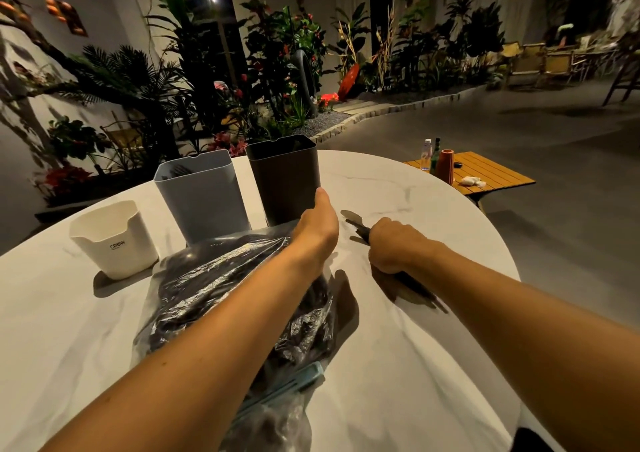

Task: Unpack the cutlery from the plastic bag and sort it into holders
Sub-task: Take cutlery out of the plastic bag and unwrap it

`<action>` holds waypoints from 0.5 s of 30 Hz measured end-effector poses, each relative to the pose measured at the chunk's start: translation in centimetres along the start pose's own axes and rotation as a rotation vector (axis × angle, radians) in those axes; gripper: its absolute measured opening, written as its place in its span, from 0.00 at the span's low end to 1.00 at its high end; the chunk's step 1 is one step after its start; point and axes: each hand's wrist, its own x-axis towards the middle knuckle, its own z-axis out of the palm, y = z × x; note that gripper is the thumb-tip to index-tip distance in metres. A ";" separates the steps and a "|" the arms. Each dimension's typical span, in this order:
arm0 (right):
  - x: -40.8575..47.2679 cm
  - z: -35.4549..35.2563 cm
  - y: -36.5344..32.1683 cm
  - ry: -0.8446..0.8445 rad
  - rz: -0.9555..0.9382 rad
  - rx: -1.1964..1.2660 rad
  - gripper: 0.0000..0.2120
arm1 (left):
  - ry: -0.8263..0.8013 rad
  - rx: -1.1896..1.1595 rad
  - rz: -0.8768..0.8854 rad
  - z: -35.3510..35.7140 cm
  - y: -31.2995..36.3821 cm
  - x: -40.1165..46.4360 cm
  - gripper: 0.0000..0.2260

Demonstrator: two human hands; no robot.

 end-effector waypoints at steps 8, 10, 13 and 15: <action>0.0 1.3 -0.1 0.126 -0.009 -0.085 0.11 | 0.029 0.005 -0.008 0.1 -0.1 0.1 0.34; -0.1 1.4 -0.3 0.147 -0.061 -0.152 0.11 | 0.029 -0.010 -0.004 0.0 -0.1 0.1 0.33; -0.2 1.6 -0.3 0.180 -0.139 -0.219 0.10 | 0.027 -0.028 0.000 -0.4 -0.1 -0.2 0.32; -0.4 1.6 -0.2 0.193 -0.159 -0.251 0.11 | 0.030 -0.028 0.008 -0.6 0.0 -0.5 0.31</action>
